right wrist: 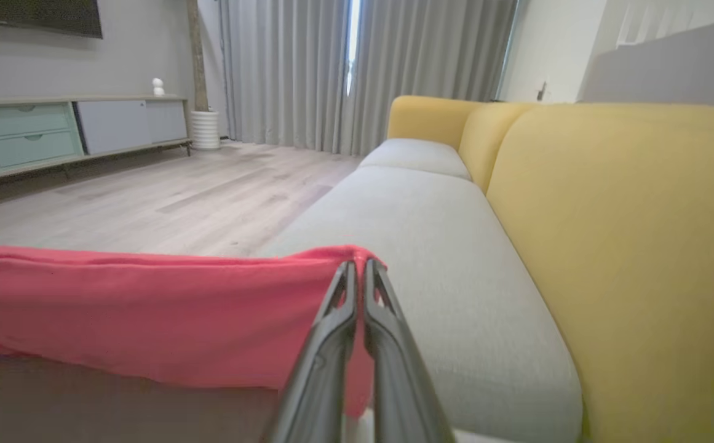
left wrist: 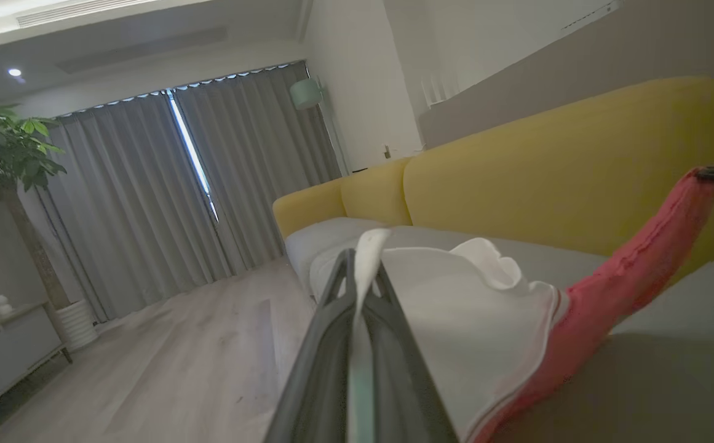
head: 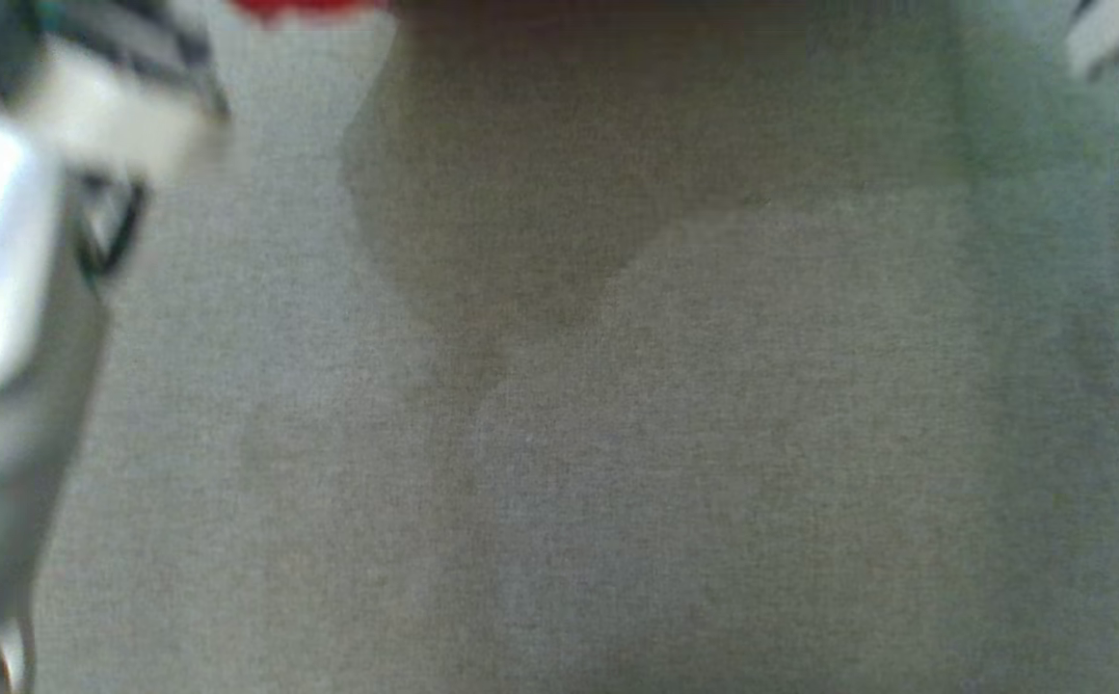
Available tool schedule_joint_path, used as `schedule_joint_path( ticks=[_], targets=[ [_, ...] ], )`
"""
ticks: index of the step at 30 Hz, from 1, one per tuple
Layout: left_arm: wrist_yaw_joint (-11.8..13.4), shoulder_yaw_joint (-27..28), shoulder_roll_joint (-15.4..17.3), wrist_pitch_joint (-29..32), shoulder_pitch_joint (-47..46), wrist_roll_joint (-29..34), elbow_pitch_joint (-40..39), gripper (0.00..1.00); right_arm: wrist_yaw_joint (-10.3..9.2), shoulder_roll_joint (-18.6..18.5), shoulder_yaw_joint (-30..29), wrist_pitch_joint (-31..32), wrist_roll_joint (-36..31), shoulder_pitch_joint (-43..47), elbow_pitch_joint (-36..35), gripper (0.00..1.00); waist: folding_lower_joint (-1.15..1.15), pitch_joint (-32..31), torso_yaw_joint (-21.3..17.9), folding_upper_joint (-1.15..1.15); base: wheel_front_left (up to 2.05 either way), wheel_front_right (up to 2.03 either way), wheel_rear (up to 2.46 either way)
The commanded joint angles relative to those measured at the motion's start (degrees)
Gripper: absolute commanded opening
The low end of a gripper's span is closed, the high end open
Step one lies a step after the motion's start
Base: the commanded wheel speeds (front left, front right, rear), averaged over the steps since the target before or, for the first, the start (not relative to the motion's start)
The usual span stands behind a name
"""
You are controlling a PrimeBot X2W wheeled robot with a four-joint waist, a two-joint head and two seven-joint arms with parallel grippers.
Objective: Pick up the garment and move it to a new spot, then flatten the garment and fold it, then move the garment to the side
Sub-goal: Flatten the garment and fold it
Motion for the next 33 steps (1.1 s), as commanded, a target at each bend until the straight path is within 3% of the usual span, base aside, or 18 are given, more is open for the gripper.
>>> schedule_joint_path(
  ticks=[1, 9, 14, 20, 27, 33],
  targets=[
    [-0.13, 2.61, 3.66, -0.21, 4.06, -0.68, -4.23, 0.00, 0.21, -0.88, 0.18, -0.92, 1.14, 3.51, -1.98, 0.00, 0.01, -2.68, -0.24, 0.00, 0.00, 0.00, 0.00],
    [0.02, 1.88, 5.99, -0.21, 31.96, -0.29, -13.61, 0.00, 0.21, -2.98, 0.46, -1.42, 5.01, 24.41, -8.37, 0.00, 0.01, -10.95, -1.57, 0.00, 0.00, 0.00, 0.00],
    [1.82, 0.37, 6.71, -0.21, 43.17, 2.50, -15.68, 0.00, 0.21, -3.24, -0.51, -0.22, 5.50, 37.08, -13.45, 0.00, 0.01, -14.64, -2.50, 0.00, 0.00, 0.00, 0.00],
    [3.86, -1.13, 7.23, -0.21, 54.04, 3.38, -17.06, 0.00, 0.21, -2.52, -5.67, 2.83, 4.66, 51.20, -21.98, 0.00, 0.01, -17.61, -3.54, 0.00, 0.00, 0.00, 0.00],
    [5.48, -2.07, 8.07, 0.31, 62.26, 2.07, -19.97, 0.00, 0.21, -0.05, -12.95, 8.84, 2.37, 65.29, -35.03, 0.00, 0.01, -19.19, -4.13, 0.00, 0.00, 0.00, 0.00],
    [5.03, -2.40, 8.53, 0.98, 58.38, 3.41, -20.54, 0.00, 0.21, 2.31, -16.31, 12.77, -0.12, 66.55, -40.41, 0.00, 0.01, -17.72, -3.62, 0.00, 0.00, 0.00, 0.00]
  ],
)
